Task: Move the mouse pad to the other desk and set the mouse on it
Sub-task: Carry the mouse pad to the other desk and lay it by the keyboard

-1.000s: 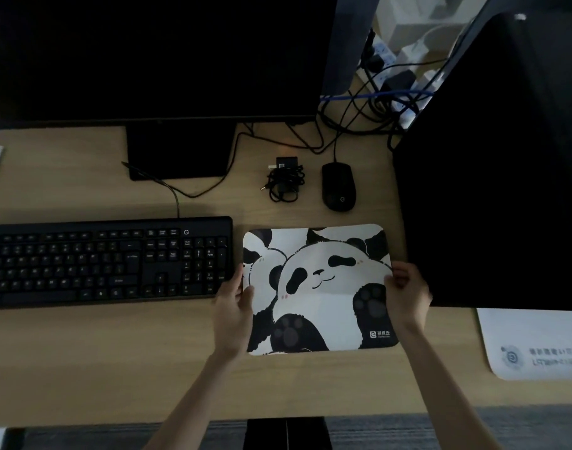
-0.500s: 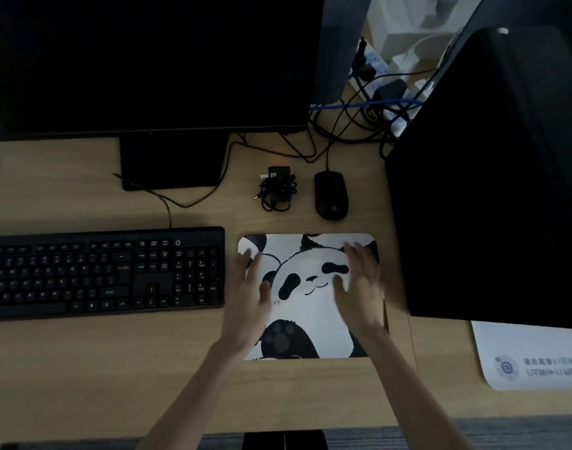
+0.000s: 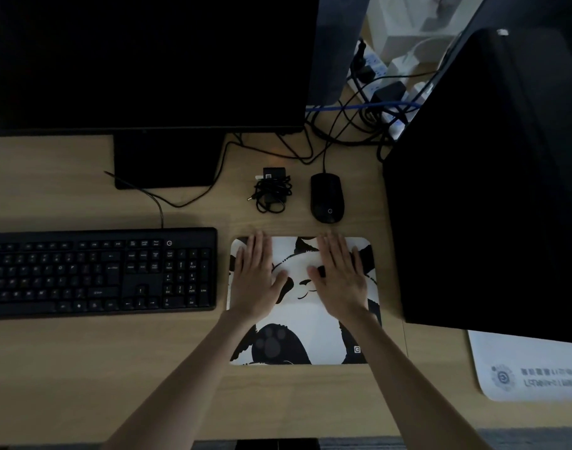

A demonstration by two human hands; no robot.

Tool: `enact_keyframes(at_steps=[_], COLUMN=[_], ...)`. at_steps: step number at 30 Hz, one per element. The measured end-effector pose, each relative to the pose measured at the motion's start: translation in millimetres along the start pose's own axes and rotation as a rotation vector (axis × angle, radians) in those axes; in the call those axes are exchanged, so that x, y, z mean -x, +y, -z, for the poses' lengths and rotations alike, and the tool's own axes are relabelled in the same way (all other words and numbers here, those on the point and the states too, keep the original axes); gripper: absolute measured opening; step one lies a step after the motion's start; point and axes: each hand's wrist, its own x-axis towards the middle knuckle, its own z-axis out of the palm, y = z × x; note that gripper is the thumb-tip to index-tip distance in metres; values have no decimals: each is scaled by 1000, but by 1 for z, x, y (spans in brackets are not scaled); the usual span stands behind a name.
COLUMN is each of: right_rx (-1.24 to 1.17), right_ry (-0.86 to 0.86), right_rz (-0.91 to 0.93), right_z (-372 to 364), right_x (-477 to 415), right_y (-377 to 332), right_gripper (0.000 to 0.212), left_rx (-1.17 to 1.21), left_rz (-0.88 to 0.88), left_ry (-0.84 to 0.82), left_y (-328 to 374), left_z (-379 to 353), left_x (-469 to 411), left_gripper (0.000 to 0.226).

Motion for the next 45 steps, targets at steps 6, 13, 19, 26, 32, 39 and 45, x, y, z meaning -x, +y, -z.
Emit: enact_keyframes(at_steps=[6,13,19,26,32,39,45], right_rx=[1,-3,36,46,-7,-367,-435], right_ry=[42,26,192,122,-17,109,180], right_rz=[23,60,-89,-225,-265,-187,-91], right_z=[-3,0,-4,-14,-12,57,125], right_x=[0,1,32,111,150,105,-19], right_y=[2,7,25,34,27,-7,-20], right_gripper=[61,64,62,64,61,69,53], left_rx=[34,47,65,17,82,763,1641], left_rz=[30,50,93,135,198,512,740], left_ry=[13,32,122,125,128,377,21], left_y=[2,-1,-5,-6,1,47,88], left_z=[-5,-10,-22,-40,-49,-1,61], left_x=[-1,6,44,120,152,118,10], left_gripper=[79,73,73,66,56,46,38])
